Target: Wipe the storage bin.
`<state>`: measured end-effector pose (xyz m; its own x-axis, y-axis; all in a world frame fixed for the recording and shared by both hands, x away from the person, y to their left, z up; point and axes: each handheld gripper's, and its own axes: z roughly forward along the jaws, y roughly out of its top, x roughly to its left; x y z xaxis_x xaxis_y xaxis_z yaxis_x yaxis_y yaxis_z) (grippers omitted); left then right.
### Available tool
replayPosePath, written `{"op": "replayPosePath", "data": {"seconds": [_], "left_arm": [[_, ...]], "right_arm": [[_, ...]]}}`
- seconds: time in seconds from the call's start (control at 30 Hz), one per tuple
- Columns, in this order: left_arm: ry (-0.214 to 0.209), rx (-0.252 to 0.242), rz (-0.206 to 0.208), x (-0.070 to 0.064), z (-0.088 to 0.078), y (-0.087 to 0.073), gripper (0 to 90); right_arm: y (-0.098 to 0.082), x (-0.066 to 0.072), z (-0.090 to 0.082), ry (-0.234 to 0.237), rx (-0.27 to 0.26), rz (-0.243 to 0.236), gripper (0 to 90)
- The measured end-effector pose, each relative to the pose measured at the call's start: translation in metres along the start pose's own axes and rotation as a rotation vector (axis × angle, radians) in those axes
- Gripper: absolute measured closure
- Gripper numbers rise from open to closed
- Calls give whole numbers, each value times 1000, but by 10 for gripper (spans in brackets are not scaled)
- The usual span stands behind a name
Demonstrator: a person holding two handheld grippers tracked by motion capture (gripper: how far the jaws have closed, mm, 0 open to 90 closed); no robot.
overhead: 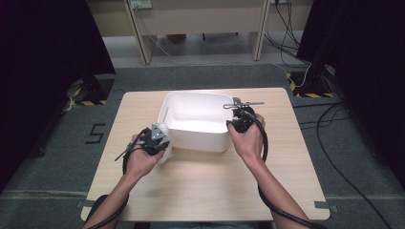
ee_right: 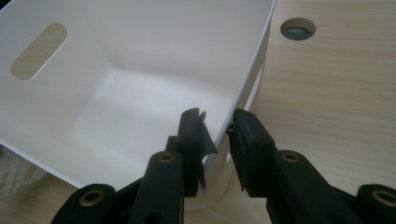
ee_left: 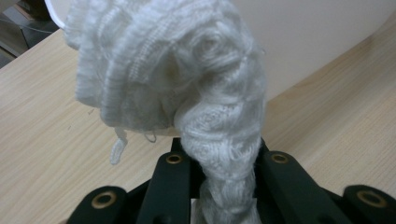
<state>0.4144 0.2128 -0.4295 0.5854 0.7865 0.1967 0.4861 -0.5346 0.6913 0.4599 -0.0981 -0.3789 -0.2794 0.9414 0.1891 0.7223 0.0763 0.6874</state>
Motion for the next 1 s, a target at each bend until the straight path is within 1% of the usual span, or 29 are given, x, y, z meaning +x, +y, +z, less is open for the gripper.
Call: {"op": "replayPosePath", "data": {"seconds": [0.03, 0.07, 0.13, 0.17, 0.23, 0.3, 0.57, 0.73, 0.8, 1.0], "left_arm": [[3, -4, 14, 1, 1, 0, 784], [-1, -1, -8, 2, 2, 0, 784], [-2, 1, -11, 3, 1, 0, 784], [-4, -2, -21, 3, 2, 1, 784], [-5, -2, -20, 4, 3, 2, 785], [-6, 1, -27, 5, 6, 2, 785], [0, 15, -24, 6, 10, 2, 787], [0, 27, -26, 6, 16, -1, 788], [-5, 38, -22, 5, 21, -3, 788], [-17, 48, -26, 4, 29, -8, 788]], "right_arm": [[0, 0, 0, 0, 0, 0, 738], [0, 0, 0, 1, -1, 6, 742], [0, -1, 0, 2, 1, 8, 744], [0, 0, 0, -1, 5, 6, 750], [0, 0, 0, -3, 6, 2, 751], [0, 0, 0, 0, 7, -1, 752], [0, 0, 0, 4, 6, -11, 752], [0, 1, 0, 5, 5, -18, 751], [0, 1, 0, 7, 6, -22, 751], [0, 1, 0, 11, 5, -23, 751]]}}
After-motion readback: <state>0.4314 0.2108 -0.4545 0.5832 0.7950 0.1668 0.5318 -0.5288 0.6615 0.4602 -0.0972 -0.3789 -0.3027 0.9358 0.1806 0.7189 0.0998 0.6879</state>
